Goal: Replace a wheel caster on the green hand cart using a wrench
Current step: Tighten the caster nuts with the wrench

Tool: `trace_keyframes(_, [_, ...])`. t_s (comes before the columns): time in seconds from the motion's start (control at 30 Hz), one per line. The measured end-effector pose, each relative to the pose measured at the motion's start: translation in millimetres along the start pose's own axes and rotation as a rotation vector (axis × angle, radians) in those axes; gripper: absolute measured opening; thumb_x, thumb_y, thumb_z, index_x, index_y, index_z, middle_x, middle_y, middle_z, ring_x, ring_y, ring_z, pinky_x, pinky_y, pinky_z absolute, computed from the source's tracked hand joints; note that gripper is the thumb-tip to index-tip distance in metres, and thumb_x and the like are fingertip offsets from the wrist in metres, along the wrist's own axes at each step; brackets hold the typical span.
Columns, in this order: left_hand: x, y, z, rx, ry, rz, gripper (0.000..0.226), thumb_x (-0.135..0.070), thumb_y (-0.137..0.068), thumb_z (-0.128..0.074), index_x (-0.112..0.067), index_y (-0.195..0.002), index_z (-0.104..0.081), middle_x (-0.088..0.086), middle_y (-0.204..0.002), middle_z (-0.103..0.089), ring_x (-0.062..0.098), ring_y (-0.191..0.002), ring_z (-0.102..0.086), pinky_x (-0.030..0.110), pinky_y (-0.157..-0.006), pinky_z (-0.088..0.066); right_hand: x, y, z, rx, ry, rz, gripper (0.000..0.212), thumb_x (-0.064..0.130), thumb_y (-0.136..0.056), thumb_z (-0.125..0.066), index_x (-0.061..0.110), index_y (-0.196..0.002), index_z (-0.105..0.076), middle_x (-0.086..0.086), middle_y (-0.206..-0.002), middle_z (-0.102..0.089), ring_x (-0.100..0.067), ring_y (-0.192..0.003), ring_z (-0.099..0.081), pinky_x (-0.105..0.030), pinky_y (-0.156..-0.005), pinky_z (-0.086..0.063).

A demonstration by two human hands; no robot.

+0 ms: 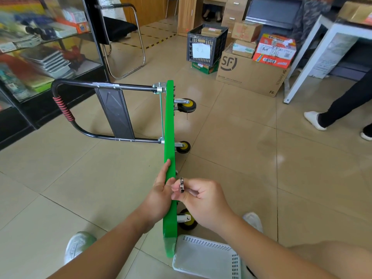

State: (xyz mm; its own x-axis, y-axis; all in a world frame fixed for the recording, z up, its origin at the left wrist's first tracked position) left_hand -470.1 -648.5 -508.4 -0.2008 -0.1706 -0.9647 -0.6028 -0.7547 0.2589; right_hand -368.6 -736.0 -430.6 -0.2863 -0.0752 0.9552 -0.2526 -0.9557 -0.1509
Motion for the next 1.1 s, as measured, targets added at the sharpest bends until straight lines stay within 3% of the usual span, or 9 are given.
trace_keyframes(0.1, [1.0, -1.3, 3.2, -0.048, -0.035, 0.02, 0.054, -0.03, -0.111, -0.04, -0.075, -0.134, -0.022, 0.013, -0.135, -0.057, 0.023, -0.123, -0.059, 0.041, -0.115, -0.041, -1.2, 2.4, 4.8, -0.017, 0.003, 0.015, 0.013, 0.021, -0.084, -0.077, 0.03, -0.093, -0.076, 0.025, -0.084, -0.073, -0.003, -0.088, -0.072, -0.026, -0.089, -0.057])
trace_keyframes(0.2, [-0.4, 0.5, 5.5, -0.069, -0.076, 0.013, 0.052, -0.042, -0.109, -0.038, -0.089, -0.121, -0.02, -0.005, -0.154, -0.045, 0.013, -0.135, -0.05, 0.045, -0.119, -0.037, 2.6, 6.3, 9.6, -0.02, -0.011, 0.042, 0.014, 0.028, -0.085, -0.075, 0.034, -0.097, -0.07, 0.012, -0.086, -0.075, -0.011, -0.085, -0.074, -0.028, -0.084, -0.058])
trace_keyframes(0.3, [-4.2, 1.8, 4.7, -0.074, -0.106, 0.03, 0.052, -0.041, -0.11, -0.034, -0.089, -0.122, -0.018, -0.008, -0.155, -0.043, 0.014, -0.133, -0.052, 0.046, -0.116, -0.041, 2.4, 3.2, 25.4, -0.04, -0.094, -0.029, 0.024, 0.006, -0.085, -0.078, 0.025, -0.094, -0.066, -0.001, -0.089, -0.077, -0.013, -0.087, -0.074, -0.023, -0.082, -0.057])
trace_keyframes(0.5, [-9.1, 5.7, 1.7, -0.057, -0.151, 0.065, 0.049, -0.039, -0.111, -0.031, -0.072, -0.143, -0.014, -0.01, -0.158, -0.037, 0.011, -0.129, -0.053, 0.043, -0.114, -0.043, -1.0, -31.2, 56.7, -0.058, -0.173, -0.143, 0.016, 0.008, -0.089, -0.073, 0.021, -0.089, -0.063, -0.009, -0.093, -0.077, -0.025, -0.094, -0.075, -0.054, -0.093, -0.056])
trace_keyframes(0.7, [-9.8, 1.1, 4.7, -0.098, -0.168, 0.072, 0.048, -0.038, -0.11, -0.034, -0.081, -0.13, -0.022, -0.007, -0.149, -0.043, 0.017, -0.118, -0.061, 0.047, -0.105, -0.05, -2.7, -73.6, 72.9, -0.077, -0.238, -0.118, 0.008, 0.01, -0.091, -0.068, 0.01, -0.096, -0.062, -0.015, -0.103, -0.075, -0.02, -0.101, -0.072, -0.024, -0.089, -0.055])
trace_keyframes(0.83, [-10.4, -9.2, 11.0, -0.124, -0.131, 0.099, 0.055, -0.02, -0.108, -0.039, -0.072, -0.125, -0.035, -0.008, -0.142, -0.046, 0.025, -0.105, -0.067, 0.052, -0.093, -0.057, -22.1, -93.3, 68.7, -0.03, -0.234, -0.178, 0.01, 0.009, -0.092, -0.068, 0.007, -0.1, -0.063, -0.007, -0.102, -0.077, -0.015, -0.1, -0.073, -0.022, -0.083, -0.056])
trace_keyframes(0.9, [-13.0, -15.7, 14.8, -0.141, -0.108, 0.103, 0.059, -0.013, -0.107, -0.039, -0.07, -0.12, -0.039, -0.009, -0.138, -0.046, 0.025, -0.1, -0.068, 0.049, -0.089, -0.058, -35.0, -100.8, 64.5, -0.006, -0.234, -0.233, 0.008, 0.009, -0.094, -0.067, 0.014, -0.099, -0.063, -0.003, -0.1, -0.078, -0.015, -0.099, -0.074, -0.033, -0.086, -0.058])
trace_keyframes(1.0, [-16.2, -28.0, 18.8, -0.179, -0.088, 0.091, 0.055, -0.012, -0.107, -0.038, -0.065, -0.123, -0.04, -0.008, -0.133, -0.05, 0.015, -0.097, -0.068, 0.043, -0.089, -0.057, -51.5, -110.7, 57.3, 0.03, -0.226, -0.286, 0.01, 0.013, -0.093, -0.068, 0.018, -0.099, -0.062, -0.001, -0.099, -0.078, -0.016, -0.098, -0.074, -0.039, -0.087, -0.058])
trace_keyframes(1.1, [-15.2, -40.4, 21.0, -0.189, -0.039, 0.108, 0.05, -0.016, -0.108, -0.037, -0.061, -0.129, -0.038, -0.014, -0.131, -0.054, 0.018, -0.099, -0.07, 0.051, -0.093, -0.056, -61.1, -118.6, 51.2, 0.056, -0.251, -0.317, 0.012, 0.013, -0.093, -0.069, 0.016, -0.102, -0.062, -0.002, -0.099, -0.078, -0.015, -0.097, -0.074, -0.033, -0.082, -0.058])
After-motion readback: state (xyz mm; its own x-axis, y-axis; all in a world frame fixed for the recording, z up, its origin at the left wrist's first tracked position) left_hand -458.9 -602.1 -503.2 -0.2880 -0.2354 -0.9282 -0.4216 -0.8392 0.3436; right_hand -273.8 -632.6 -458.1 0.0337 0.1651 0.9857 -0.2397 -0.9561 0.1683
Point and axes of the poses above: each hand's wrist, its own y-axis away from the middle knuckle, its own z-axis out of the back of the hand, x = y × z, the point moved 4 cm from there along -y, towards the middle knuckle
